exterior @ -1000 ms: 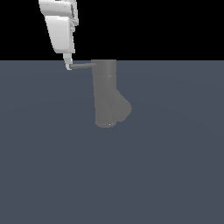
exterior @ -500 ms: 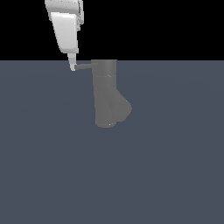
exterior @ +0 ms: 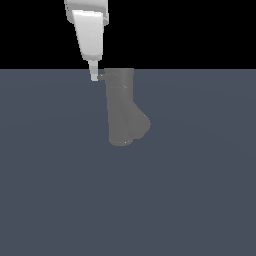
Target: Turn on the faucet by rotating a designated handle.
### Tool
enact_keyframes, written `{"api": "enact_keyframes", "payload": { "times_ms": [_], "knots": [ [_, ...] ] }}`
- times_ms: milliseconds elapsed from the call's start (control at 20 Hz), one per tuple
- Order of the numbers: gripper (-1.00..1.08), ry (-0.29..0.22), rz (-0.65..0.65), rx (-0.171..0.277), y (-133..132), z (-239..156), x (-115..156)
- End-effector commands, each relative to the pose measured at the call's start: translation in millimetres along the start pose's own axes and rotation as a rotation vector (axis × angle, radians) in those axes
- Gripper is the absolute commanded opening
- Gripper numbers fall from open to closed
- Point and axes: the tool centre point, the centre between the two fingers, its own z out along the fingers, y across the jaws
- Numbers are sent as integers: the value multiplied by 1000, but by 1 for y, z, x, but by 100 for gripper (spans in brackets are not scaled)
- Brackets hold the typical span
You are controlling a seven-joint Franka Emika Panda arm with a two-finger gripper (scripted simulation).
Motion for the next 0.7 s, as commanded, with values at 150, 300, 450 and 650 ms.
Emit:
{"api": "enact_keyframes", "payload": {
  "times_ms": [150,300,450,650],
  "knots": [
    [-100,5,28,-6,19,-1,31],
    [-100,5,29,-6,25,-1,37],
    [-100,2,7,-3,19,0,35],
    [-100,3,13,-4,19,0,63]
  ]
}}
